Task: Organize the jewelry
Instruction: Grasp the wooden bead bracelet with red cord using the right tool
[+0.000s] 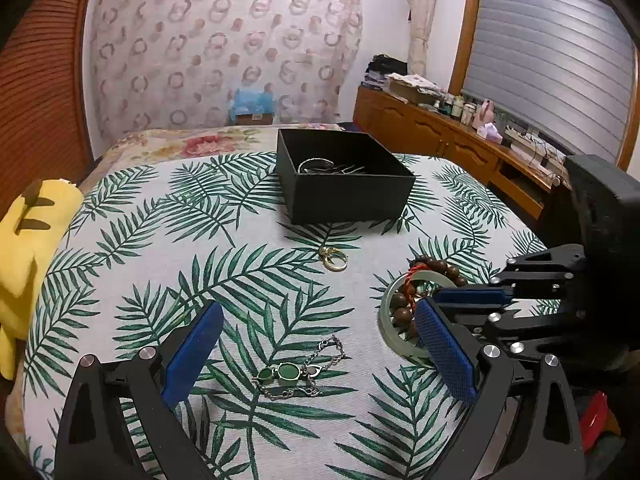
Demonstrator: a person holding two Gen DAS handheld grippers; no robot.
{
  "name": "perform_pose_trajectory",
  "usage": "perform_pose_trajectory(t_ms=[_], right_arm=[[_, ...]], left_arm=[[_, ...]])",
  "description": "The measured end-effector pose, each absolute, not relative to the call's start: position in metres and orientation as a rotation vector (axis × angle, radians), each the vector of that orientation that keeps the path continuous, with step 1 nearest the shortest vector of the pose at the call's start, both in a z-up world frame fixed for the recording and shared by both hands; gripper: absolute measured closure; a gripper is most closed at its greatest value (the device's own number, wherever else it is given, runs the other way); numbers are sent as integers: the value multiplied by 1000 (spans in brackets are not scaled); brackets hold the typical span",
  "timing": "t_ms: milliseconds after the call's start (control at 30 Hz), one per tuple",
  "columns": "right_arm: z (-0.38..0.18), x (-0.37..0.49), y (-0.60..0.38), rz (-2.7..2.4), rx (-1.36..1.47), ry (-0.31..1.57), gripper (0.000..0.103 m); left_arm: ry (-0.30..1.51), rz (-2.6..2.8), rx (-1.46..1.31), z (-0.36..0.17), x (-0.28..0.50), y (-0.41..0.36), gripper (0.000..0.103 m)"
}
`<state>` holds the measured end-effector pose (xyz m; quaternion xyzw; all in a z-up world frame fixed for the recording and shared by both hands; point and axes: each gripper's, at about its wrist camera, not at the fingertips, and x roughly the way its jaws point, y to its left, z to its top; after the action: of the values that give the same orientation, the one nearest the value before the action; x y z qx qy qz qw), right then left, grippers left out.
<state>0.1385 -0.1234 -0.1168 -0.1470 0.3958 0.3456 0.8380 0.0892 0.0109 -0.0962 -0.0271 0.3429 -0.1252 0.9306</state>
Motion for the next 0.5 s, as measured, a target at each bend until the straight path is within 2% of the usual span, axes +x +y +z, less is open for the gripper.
perform_pose_trajectory(t_ms=[333, 400, 500], right_arm=[[-117, 162, -120, 775, -249, 965, 90], [-118, 164, -123, 787, -218, 980, 96], [-120, 164, -126, 774, -218, 976, 96]], left_arm=[[700, -258, -63, -96, 89, 12, 10], [699, -258, -66, -97, 89, 13, 10], [700, -256, -70, -98, 90, 14, 10]])
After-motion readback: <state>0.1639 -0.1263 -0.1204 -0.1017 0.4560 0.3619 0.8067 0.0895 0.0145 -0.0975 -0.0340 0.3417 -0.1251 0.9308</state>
